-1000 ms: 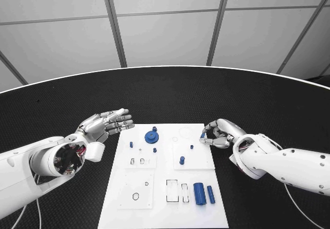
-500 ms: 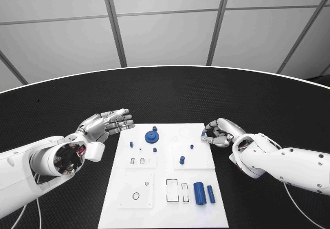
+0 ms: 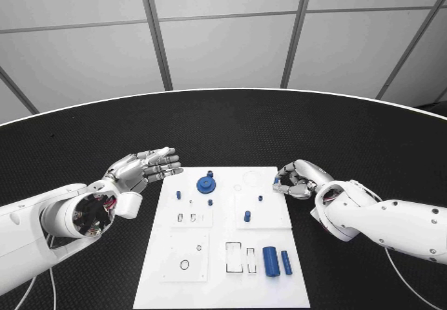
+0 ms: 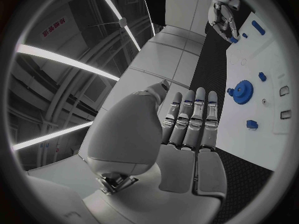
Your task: Assemble the parts on the task board
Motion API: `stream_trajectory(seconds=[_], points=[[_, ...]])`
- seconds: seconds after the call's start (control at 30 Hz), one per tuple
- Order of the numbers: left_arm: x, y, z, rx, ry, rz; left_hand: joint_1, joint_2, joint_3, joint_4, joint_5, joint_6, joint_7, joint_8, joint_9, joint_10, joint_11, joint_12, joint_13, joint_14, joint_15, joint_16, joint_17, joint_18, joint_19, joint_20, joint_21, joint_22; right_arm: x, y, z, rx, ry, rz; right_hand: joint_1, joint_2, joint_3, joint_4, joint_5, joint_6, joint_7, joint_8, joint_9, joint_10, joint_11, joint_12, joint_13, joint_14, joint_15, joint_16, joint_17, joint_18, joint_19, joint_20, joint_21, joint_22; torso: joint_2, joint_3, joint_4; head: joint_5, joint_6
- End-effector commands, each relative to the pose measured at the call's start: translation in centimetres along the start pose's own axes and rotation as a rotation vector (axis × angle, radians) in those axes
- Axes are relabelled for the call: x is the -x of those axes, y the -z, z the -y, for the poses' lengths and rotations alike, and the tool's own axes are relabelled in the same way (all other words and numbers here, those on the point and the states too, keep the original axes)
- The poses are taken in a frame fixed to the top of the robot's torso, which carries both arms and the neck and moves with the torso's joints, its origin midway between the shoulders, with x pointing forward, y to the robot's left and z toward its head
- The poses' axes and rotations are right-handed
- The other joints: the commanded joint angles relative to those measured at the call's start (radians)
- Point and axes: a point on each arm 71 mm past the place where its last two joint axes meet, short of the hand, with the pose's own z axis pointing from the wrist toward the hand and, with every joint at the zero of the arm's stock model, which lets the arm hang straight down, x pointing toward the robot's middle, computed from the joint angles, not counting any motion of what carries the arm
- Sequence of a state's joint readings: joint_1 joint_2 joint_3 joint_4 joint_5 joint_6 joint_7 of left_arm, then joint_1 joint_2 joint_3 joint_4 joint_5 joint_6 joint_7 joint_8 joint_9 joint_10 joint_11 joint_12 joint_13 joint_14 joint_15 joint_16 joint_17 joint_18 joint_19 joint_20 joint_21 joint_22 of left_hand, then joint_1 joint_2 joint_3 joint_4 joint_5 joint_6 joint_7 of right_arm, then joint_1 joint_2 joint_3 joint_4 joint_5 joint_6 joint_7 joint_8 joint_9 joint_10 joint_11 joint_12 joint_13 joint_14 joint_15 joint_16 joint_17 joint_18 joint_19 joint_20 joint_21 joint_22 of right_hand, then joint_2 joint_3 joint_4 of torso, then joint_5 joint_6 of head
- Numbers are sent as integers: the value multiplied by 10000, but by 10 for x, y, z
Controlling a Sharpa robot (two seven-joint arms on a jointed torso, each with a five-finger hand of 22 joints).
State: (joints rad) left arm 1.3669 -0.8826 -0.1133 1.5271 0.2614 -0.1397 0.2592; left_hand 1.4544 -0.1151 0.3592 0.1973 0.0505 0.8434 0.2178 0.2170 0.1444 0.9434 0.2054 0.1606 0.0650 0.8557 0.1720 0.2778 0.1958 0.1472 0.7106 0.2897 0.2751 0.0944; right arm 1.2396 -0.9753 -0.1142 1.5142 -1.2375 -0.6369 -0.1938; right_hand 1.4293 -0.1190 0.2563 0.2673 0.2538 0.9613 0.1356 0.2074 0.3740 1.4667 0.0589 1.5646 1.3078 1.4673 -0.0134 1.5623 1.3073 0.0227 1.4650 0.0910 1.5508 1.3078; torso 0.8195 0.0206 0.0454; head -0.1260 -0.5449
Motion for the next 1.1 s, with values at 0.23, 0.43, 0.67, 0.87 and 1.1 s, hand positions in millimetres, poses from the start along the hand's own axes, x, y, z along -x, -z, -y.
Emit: stream_trajectory(seconds=[0.23, 0.43, 0.67, 0.87, 1.1], points=[[0, 0, 0, 14, 2, -5, 26, -39, 64, 12, 0, -46, 476, -34, -13, 75, 29, -49, -3, -53, 5, -36, 10, 104, 97, 4, -48, -16, -2, -1, -1, -57, 18, -168, 16, -177, 502, -152, 90, 196, -42, 83, -8, 1041, -91, 62, 2630, 983, -97, 18, 2384, -174, 955, -87, 86, 2391, -2, 3, 4, -7, -31], [0, 0, 0, 15, 1, -1, 14, -49, 68, 10, 0, -55, 484, -41, -17, 69, 35, -59, -4, -61, 9, -41, 10, 103, 97, 4, -51, -19, -3, -1, -2, -70, -15, -116, -35, -205, 796, -247, 160, 316, -85, 134, 17, 1041, -129, 62, 2630, 991, -125, 29, 2423, -184, 976, -110, 108, 2439, -7, 3, -8, 4, -42], [1, 0, 0, 18, 1, 3, 14, -49, 68, 10, 0, -55, 484, -41, -17, 69, 35, -59, -4, -61, 9, -41, 10, 103, 97, 4, -51, -19, -1, 1, -4, 5, -87, 75, -169, -232, 1014, -294, 233, 447, -137, 204, 57, 1041, -173, 62, 2630, 1000, -162, 40, 2463, -190, 986, -141, 120, 2464, -9, 4, 3, 6, -45], [1, 0, 0, 20, 0, 8, 14, -49, 68, 10, 0, -55, 484, -41, -17, 69, 35, -59, -4, -61, 9, -41, 10, 103, 97, 4, -51, -19, 0, 5, -8, 172, -185, 142, -244, -256, 1173, -360, 288, 534, -184, 261, 95, 1041, -213, 62, 2630, 1003, -197, 45, 2482, -207, 1021, -171, 158, 2544, -11, 14, -5, 6, -40], [2, -2, 0, 12, -8, 21, 14, -49, 68, 10, 0, -55, 484, -41, -17, 69, 35, -59, -4, -61, 9, -41, 10, 103, 97, 4, -51, -19, 1, 16, -26, 753, -344, 42, -295, -271, 1271, -403, 343, 556, -201, 282, 114, 1041, -231, 62, 2630, 1006, -215, 48, 2495, -216, 1037, -189, 176, 2581, -73, 10, -56, 9, -55]])
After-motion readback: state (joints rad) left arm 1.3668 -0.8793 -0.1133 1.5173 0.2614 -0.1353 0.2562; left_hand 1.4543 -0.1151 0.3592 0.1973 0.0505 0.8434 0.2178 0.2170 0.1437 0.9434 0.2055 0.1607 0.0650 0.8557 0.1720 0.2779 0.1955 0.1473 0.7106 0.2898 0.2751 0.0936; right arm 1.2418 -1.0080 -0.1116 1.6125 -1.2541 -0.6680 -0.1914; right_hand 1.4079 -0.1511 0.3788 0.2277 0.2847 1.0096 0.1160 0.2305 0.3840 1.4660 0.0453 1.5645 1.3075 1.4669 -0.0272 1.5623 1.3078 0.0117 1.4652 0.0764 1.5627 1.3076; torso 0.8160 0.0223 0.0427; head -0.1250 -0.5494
